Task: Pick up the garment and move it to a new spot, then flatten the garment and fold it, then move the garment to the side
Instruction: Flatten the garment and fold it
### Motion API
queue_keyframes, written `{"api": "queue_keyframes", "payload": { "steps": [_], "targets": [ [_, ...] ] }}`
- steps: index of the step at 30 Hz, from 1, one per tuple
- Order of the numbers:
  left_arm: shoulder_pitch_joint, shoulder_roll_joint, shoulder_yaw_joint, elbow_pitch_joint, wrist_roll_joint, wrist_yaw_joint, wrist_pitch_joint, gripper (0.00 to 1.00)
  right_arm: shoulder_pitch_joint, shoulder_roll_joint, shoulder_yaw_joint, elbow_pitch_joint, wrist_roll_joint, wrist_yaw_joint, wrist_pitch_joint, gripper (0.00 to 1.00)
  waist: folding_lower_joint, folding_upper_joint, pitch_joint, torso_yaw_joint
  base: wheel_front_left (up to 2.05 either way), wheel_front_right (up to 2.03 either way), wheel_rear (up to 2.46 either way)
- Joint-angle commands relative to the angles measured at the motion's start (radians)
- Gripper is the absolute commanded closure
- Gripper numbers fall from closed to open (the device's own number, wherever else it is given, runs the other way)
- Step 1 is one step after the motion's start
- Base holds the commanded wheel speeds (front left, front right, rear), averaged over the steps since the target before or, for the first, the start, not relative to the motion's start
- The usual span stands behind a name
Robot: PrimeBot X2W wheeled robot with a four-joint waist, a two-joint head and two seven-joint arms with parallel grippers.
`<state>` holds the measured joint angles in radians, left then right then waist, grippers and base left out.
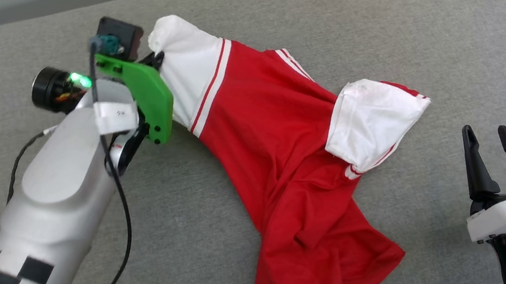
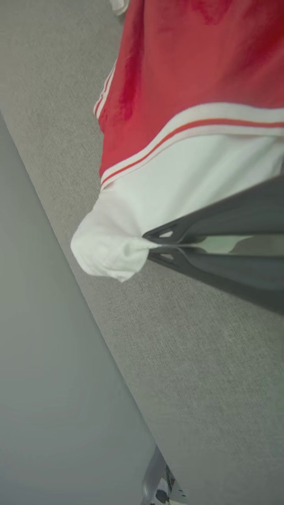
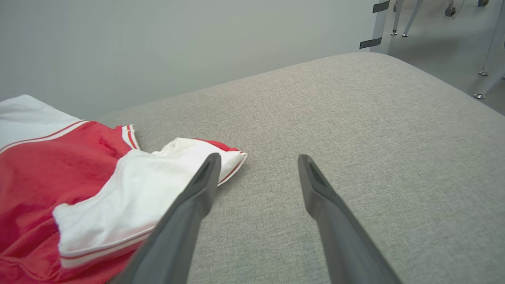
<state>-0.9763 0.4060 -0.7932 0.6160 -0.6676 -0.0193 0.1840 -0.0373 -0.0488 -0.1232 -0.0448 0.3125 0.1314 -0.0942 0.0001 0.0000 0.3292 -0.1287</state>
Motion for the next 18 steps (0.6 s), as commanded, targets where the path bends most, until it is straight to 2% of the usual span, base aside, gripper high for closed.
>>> {"api": "queue_keyframes", "payload": {
  "steps": [1,10,14,18],
  "targets": [
    [0.052,0.026,0.017,-0.034,-0.018,0.026,-0.008,1.0,0.01,-0.001,-0.004,-0.006,-0.007,-0.001,0.007,0.0,-0.0001,0.0,-0.015,0.024,0.0,0.0,0.0],
    [0.401,0.126,0.132,-0.312,-0.144,0.211,-0.08,1.0,0.024,-0.001,-0.021,-0.011,-0.011,-0.001,0.03,0.0,-0.0001,0.0,-0.031,0.043,0.0,0.0,0.0],
    [0.552,0.137,0.149,-0.425,-0.176,0.28,-0.115,1.0,0.03,-0.001,-0.028,-0.012,-0.013,-0.001,0.038,0.0,-0.0001,0.0,-0.041,0.054,0.0,0.0,0.0],
    [0.66,0.133,0.145,-0.501,-0.197,0.324,-0.131,1.0,0.034,-0.001,-0.028,-0.015,-0.023,-0.001,0.048,0.0,-0.0001,0.0,-0.053,0.06,0.0,0.0,0.0]
  ]
}}
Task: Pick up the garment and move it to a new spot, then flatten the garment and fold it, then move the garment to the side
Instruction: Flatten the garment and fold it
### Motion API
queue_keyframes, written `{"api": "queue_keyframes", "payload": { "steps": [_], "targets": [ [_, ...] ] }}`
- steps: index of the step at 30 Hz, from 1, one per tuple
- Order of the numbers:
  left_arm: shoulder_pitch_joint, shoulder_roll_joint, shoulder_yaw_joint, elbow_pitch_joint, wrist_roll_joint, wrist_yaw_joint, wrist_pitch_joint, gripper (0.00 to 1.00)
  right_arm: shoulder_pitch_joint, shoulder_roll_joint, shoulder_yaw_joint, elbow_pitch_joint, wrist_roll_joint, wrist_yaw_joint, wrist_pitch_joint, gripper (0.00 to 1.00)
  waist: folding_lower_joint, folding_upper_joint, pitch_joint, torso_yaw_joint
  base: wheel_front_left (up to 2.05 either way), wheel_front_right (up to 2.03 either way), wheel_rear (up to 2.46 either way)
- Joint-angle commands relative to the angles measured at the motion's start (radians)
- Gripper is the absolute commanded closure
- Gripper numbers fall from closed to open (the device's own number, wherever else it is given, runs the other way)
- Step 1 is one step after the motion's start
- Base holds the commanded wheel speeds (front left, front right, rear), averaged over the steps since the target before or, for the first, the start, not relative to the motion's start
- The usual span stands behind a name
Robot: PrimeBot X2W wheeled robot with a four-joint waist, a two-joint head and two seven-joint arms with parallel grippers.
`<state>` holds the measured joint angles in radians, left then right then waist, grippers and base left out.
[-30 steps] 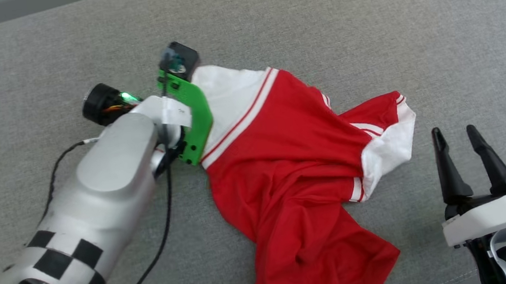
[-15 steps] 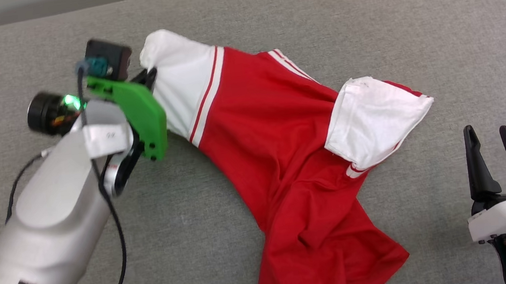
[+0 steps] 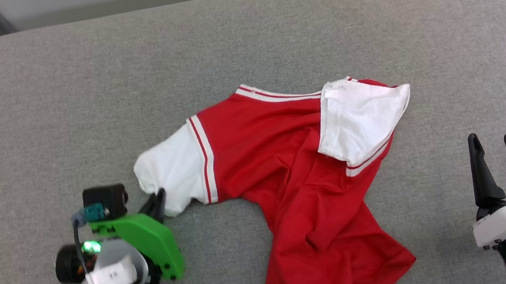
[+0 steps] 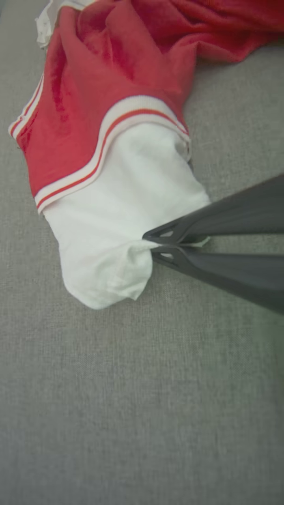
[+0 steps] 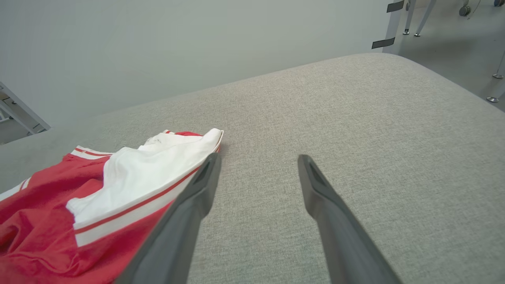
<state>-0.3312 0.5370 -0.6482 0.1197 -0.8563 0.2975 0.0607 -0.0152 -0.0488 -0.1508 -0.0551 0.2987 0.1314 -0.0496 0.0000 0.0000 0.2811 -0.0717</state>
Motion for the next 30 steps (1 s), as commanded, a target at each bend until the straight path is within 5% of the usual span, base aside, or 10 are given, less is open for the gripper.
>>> {"api": "queue_keyframes", "payload": {
  "steps": [1,11,12,13,15,30],
  "targets": [
    [0.036,-0.002,-0.002,-0.014,-0.014,0.014,-0.011,1.0,0.012,-0.001,0.001,-0.006,-0.011,-0.001,0.005,0.0,0.0,0.0,-0.008,0.004,0.0,0.0,0.0],
    [0.183,-0.034,-0.036,-0.039,-0.05,0.032,-0.035,1.0,0.046,-0.001,0.006,-0.023,-0.039,-0.001,0.038,0.0,0.0,0.0,-0.061,0.017,0.0,0.0,0.0],
    [0.186,-0.036,-0.04,-0.04,-0.05,0.03,-0.035,0.94,0.049,-0.001,0.008,-0.026,-0.043,-0.001,0.045,0.0,0.0,0.0,-0.067,0.02,0.0,0.0,0.0],
    [0.187,-0.037,-0.043,-0.041,-0.049,0.027,-0.038,0.68,0.052,-0.001,0.008,-0.029,-0.046,-0.001,0.05,0.0,0.0,0.0,-0.072,0.022,0.0,0.0,0.0],
    [0.182,-0.038,-0.044,-0.043,-0.033,0.026,-0.06,0.0,0.06,-0.001,0.008,-0.035,-0.053,-0.001,0.062,0.0,0.0,0.0,-0.082,0.029,0.0,0.0,0.0],
    [0.148,-0.071,0.029,-0.063,0.101,0.001,-0.312,0.0,0.086,-0.026,0.067,-0.077,-0.061,-0.001,0.26,0.0,0.0,0.0,-0.144,0.081,0.0,0.0,0.0]
  ]
}}
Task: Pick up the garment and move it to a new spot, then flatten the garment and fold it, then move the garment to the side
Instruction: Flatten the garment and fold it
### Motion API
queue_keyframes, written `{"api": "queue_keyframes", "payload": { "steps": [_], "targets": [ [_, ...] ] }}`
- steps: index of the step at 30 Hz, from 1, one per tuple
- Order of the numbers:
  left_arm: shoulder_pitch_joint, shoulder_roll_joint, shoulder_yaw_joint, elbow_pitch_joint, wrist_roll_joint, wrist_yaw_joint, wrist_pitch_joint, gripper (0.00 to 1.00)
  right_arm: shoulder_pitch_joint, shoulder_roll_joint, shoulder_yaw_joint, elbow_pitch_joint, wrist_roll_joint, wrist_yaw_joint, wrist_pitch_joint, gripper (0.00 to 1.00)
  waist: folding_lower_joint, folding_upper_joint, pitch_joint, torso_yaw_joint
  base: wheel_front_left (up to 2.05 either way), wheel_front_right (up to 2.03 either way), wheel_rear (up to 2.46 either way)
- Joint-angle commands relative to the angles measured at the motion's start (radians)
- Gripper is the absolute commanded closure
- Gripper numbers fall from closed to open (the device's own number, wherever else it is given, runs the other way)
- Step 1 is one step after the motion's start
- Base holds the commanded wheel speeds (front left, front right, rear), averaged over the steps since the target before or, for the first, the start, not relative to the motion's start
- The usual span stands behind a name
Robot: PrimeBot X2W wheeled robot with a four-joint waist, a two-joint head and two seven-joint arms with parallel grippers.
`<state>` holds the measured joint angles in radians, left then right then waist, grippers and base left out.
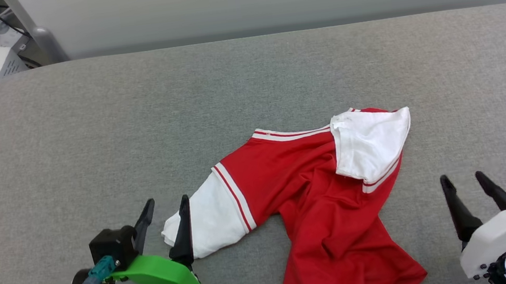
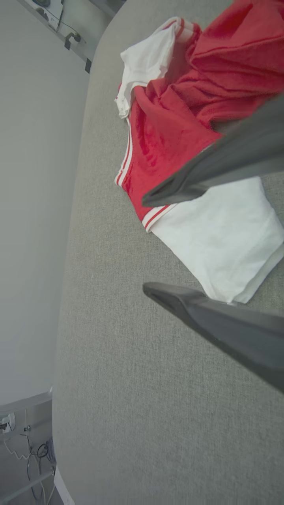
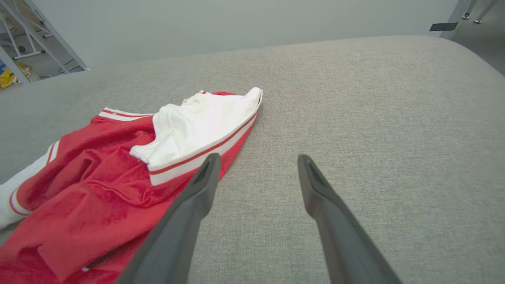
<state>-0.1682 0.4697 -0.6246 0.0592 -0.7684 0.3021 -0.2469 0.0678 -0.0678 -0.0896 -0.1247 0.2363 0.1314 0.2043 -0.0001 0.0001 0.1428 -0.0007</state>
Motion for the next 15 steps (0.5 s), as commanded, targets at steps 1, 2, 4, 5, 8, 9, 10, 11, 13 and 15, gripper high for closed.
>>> {"api": "queue_keyframes", "payload": {
  "steps": [1,2,4,5,8,9,10,11,13,15],
  "targets": [
    [-0.015,-0.008,0.017,-0.009,0.027,-0.002,-0.009,0.0,-0.003,-0.019,0.025,-0.011,0.007,-0.001,0.037,0.0,0.0001,-0.0001,-0.007,0.016,0.0,0.0,0.0],
    [-0.015,-0.013,0.027,-0.016,0.037,-0.002,-0.011,0.0,-0.009,-0.033,0.045,-0.012,0.01,-0.001,0.066,0.0,0.0001,-0.0001,-0.007,0.02,0.0,0.0,0.0],
    [-0.014,-0.025,0.049,-0.028,0.056,-0.001,-0.013,0.0,-0.031,-0.068,0.086,-0.015,0.022,-0.001,0.127,0.0,0.0001,-0.0001,-0.005,0.031,0.0,0.0,0.0],
    [-0.014,-0.032,0.06,-0.035,0.066,-0.002,-0.014,0.0,-0.048,-0.089,0.113,-0.016,0.028,-0.001,0.163,0.0,0.0001,-0.0001,-0.003,0.038,0.0,0.0,0.0],
    [-0.015,-0.053,0.095,-0.058,0.1,-0.005,-0.014,0.0,-0.106,-0.148,0.189,-0.018,0.047,-0.001,0.25,0.0,0.0001,-0.0001,0.005,0.056,0.0,0.0,0.0],
    [-0.015,-0.061,0.107,-0.065,0.113,-0.008,-0.014,0.0,-0.132,-0.172,0.218,-0.014,0.052,-0.001,0.283,0.0,0.0001,-0.0001,0.008,0.064,0.0,0.0,0.0],
    [-0.014,-0.067,0.115,-0.069,0.121,-0.01,-0.015,0.0,-0.152,-0.19,0.241,-0.01,0.054,-0.001,0.307,0.0,0.0001,-0.0001,0.011,0.07,0.0,0.0,0.0],
    [-0.014,-0.075,0.124,-0.075,0.132,-0.015,-0.015,0.0,-0.179,-0.212,0.272,-0.001,0.062,-0.001,0.339,0.0,0.0001,-0.0001,0.016,0.079,0.0,0.0,0.0],
    [-0.013,-0.089,0.137,-0.08,0.148,-0.024,-0.015,0.0,-0.231,-0.253,0.327,0.017,0.07,-0.001,0.381,0.0,0.0001,-0.0001,0.024,0.096,0.0,0.0,0.0],
    [-0.012,-0.102,0.149,-0.082,0.161,-0.036,-0.015,0.0,-0.279,-0.284,0.38,0.04,0.082,-0.001,0.416,0.0,0.0001,-0.0001,0.033,0.111,0.0,0.0,0.0]
  ]
}}
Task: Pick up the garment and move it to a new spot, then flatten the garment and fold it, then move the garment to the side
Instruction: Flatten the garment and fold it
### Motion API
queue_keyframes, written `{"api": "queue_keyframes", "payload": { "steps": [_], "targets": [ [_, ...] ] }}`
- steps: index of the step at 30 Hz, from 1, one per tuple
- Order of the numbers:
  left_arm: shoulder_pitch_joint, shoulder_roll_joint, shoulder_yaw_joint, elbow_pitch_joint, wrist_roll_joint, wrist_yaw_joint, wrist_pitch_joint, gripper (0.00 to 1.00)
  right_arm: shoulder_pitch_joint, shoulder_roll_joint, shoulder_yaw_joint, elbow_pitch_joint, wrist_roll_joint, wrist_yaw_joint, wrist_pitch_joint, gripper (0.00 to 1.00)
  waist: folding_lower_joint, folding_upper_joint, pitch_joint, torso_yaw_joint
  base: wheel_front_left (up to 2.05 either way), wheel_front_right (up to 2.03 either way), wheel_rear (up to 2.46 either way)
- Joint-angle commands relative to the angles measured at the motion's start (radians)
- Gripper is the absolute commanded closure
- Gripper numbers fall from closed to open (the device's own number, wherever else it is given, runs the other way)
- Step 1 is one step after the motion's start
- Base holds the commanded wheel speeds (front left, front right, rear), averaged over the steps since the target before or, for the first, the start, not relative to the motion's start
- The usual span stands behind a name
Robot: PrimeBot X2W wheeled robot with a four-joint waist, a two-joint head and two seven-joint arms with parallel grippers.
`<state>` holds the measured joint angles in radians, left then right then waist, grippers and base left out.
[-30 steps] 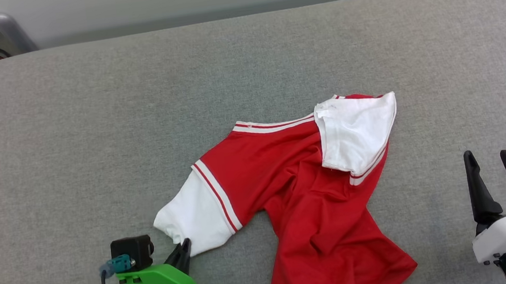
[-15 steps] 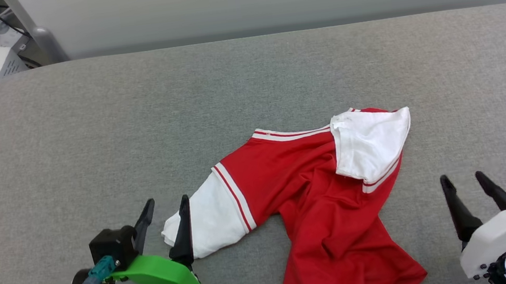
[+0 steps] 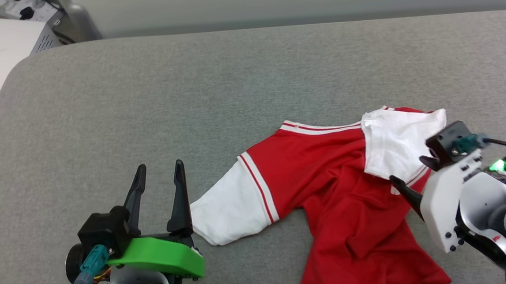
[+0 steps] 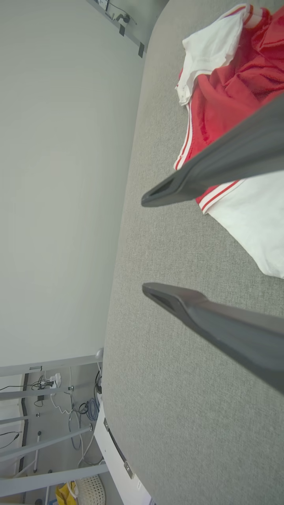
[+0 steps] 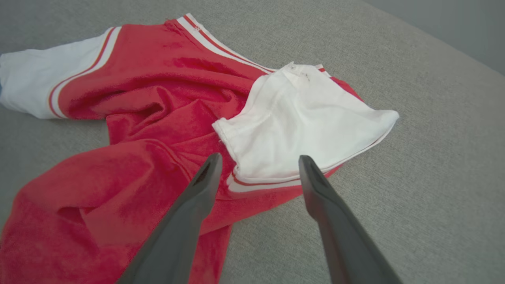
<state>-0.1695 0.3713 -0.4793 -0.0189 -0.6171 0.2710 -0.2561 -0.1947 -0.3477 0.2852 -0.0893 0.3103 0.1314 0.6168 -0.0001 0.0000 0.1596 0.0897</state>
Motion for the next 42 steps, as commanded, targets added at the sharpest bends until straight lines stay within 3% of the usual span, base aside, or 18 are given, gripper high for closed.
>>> {"api": "queue_keyframes", "payload": {
  "steps": [1,11,12,13,14,18,22,28,35,41,42],
  "targets": [
    [-0.011,-0.01,0.009,-0.004,0.015,-0.009,-0.005,0.0,-0.038,-0.018,0.028,0.018,0.011,-0.001,0.019,0.0,0.0001,0.0,0.02,0.027,0.0,0.0,0.0],
    [-0.003,-0.079,0.059,0.027,0.059,-0.056,-0.006,0.0,-0.206,-0.117,0.22,0.175,0.042,-0.001,0.113,0.0,0.0001,0.0,0.065,0.062,0.0,0.0,0.0],
    [-0.003,-0.084,0.063,0.03,0.063,-0.06,-0.006,0.0,-0.215,-0.119,0.223,0.184,0.041,-0.001,0.11,0.54,0.0001,0.0,0.066,0.062,0.0,0.0,0.0],
    [-0.003,-0.089,0.068,0.034,0.067,-0.066,-0.006,0.0,-0.223,-0.119,0.222,0.194,0.04,-0.001,0.102,0.8,0.0001,0.0,0.067,0.061,0.0,0.0,0.0],
    [-0.003,-0.093,0.072,0.037,0.071,-0.07,-0.006,0.0,-0.226,-0.114,0.214,0.2,0.045,-0.001,0.092,1.0,0.0001,0.0,0.068,0.06,0.0,0.0,0.0],
    [0.0,-0.108,0.091,0.047,0.087,-0.087,-0.006,0.0,-0.226,-0.092,0.157,0.213,0.044,-0.001,0.052,1.0,0.0001,0.0,0.062,0.046,0.0,0.0,0.0],
    [0.007,-0.113,0.1,0.059,0.101,-0.099,-0.006,0.0,-0.18,-0.049,0.028,0.213,0.039,-0.001,0.01,1.0,0.0001,0.0,0.048,0.03,0.0,0.0,0.0],
    [0.022,-0.112,0.106,0.068,0.109,-0.106,-0.006,0.0,-0.045,0.079,-0.249,0.206,0.022,-0.001,-0.06,1.0,0.0001,0.0,0.035,0.003,0.0,0.0,0.0],
    [0.037,-0.103,0.105,0.075,0.105,-0.105,0.0,0.0,0.134,0.274,-0.566,0.2,0.008,-0.001,-0.153,1.0,0.0001,0.0,0.022,-0.028,0.0,0.0,0.0],
    [0.041,-0.094,0.102,0.07,0.101,-0.103,0.013,0.0,0.199,0.297,-0.653,0.27,0.061,-0.001,-0.231,1.0,0.0001,0.0,0.029,-0.048,0.0,0.0,0.0],
    [0.041,-0.093,0.102,0.069,0.101,-0.103,0.015,0.0,0.202,0.297,-0.653,0.287,0.07,-0.001,-0.245,0.86,0.0001,0.0,0.031,-0.049,0.0,0.0,0.0]
  ]
}}
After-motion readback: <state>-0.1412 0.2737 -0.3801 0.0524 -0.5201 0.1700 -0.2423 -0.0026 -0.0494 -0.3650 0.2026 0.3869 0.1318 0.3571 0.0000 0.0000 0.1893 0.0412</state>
